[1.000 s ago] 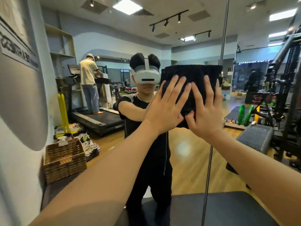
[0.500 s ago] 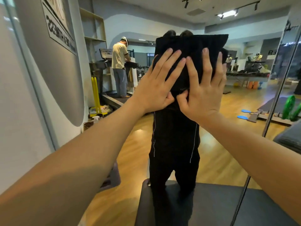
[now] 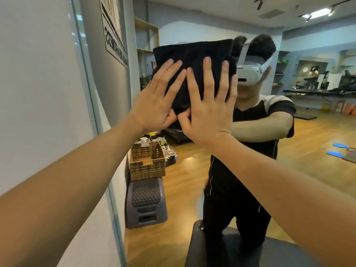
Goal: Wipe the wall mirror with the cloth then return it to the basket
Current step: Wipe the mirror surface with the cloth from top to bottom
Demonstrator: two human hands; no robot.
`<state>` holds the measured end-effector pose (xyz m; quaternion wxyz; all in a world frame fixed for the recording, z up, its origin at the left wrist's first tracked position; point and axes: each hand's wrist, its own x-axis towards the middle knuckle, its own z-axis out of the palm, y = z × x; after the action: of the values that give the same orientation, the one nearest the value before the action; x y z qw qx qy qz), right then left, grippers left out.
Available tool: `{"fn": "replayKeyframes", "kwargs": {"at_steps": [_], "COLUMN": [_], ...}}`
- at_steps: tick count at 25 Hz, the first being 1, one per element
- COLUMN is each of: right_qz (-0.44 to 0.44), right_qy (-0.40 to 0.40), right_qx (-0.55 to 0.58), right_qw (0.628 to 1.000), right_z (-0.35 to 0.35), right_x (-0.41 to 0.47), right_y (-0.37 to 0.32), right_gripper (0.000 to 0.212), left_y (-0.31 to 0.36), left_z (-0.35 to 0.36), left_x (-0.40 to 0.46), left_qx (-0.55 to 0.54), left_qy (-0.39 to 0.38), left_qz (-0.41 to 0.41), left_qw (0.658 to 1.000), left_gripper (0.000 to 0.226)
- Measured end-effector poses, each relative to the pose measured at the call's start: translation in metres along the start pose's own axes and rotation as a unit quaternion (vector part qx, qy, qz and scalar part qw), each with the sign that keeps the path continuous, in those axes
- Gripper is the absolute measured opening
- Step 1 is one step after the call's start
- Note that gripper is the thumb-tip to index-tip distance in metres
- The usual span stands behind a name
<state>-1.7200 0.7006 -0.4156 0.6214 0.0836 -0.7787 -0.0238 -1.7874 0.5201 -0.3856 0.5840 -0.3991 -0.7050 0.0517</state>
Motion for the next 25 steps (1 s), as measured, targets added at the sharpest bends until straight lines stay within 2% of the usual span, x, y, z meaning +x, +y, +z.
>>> {"fn": "replayKeyframes", "kwargs": {"at_steps": [7,14,19,25], "right_qz": [-0.053,-0.088,-0.122,-0.123], "right_qy": [-0.033,-0.051,-0.065,-0.075], "right_qx": [0.027,0.058,0.084,0.087], "right_qw": [0.998,0.993,0.987,0.986], "right_z": [0.037,0.072,0.09,0.096], "right_x": [0.027,0.038,0.032,0.019], "right_y": [-0.082,-0.149,-0.182,-0.186], "right_gripper": [0.083,0.082,0.08,0.081], "left_y": [-0.072,-0.119,-0.125,-0.118], "left_z": [-0.021,-0.033,-0.031,-0.032], "left_x": [-0.063,-0.12,-0.16,-0.17], "left_qx": [0.035,0.043,0.051,0.065], "left_qy": [-0.031,-0.069,-0.073,-0.098], "left_qz": [-0.037,-0.108,-0.163,-0.169], "left_qw": [0.998,0.991,0.983,0.979], "left_gripper": [0.073,0.08,0.079,0.076]}}
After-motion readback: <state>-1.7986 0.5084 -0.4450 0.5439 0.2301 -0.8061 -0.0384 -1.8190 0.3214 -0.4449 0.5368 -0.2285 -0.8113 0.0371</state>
